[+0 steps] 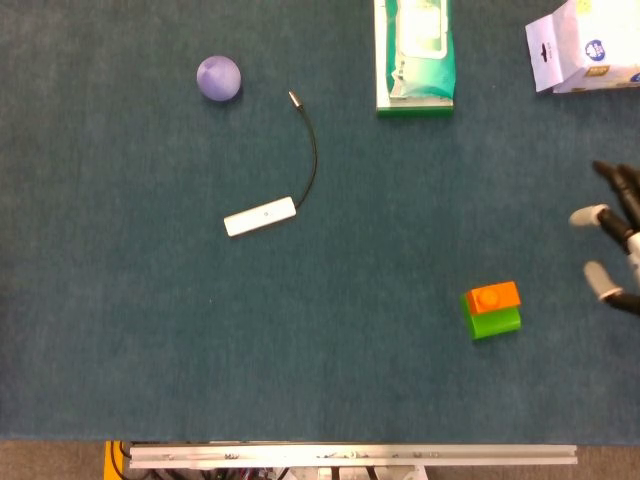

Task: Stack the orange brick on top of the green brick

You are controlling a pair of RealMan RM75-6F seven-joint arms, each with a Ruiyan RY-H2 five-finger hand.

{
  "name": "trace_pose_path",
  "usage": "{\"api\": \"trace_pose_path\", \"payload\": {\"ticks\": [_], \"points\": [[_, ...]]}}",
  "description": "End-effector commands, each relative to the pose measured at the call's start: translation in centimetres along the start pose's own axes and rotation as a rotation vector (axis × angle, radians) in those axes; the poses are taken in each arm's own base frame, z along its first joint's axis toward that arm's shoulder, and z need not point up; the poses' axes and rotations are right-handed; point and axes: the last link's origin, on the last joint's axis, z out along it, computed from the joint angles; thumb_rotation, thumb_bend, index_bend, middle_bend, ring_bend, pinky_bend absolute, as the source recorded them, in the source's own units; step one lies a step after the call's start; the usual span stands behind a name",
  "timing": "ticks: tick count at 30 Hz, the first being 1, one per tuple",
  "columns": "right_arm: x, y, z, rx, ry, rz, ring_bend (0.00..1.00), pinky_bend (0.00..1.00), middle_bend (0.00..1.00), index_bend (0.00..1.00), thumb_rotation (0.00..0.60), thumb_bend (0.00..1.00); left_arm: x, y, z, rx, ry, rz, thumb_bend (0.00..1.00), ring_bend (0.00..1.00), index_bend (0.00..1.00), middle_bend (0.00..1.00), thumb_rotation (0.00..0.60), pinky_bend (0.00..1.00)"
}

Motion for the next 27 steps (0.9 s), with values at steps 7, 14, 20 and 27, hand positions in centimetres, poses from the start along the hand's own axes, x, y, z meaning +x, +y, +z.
{"api": "trace_pose_path", "payload": {"ticks": [7,14,20,27], "points": [[0.0,4.7,-1.1,-0.108,0.053,-0.085,0.0,0.0,0.08,0.35,0.6,0.31,1.0,1.0,0.1,-0.065,0.01,-0.048,0.0,0.45,0.54,0.51,0.6,0.55],[-1.6,6.8,-1.7,-0.18,0.048,-0.093,0.0,0.0,0.08,0.35,0.6,0.31,1.6,1.6,0.0,-0.087,0.058,-0.049,0.0,0.45,0.54,0.5,0.6,0.55],[-2.2,7.0,-2.2,-0.194,0.036,-0.034,0.0,0.0,0.08,0.35,0.6,0.31,1.9,1.6,-0.1,-0.097,0.07,-0.041,0.0,0.45,0.54,0.5,0.6,0.55],[-2.4,7.4,-1.9,-0.191,0.013,-0.008,0.0,0.0,0.08,0.35,0.6,0.31,1.2,1.3,-0.1,-0.078,0.045,-0.041,0.0,0.45,0.54,0.5,0.6,0.55]]}}
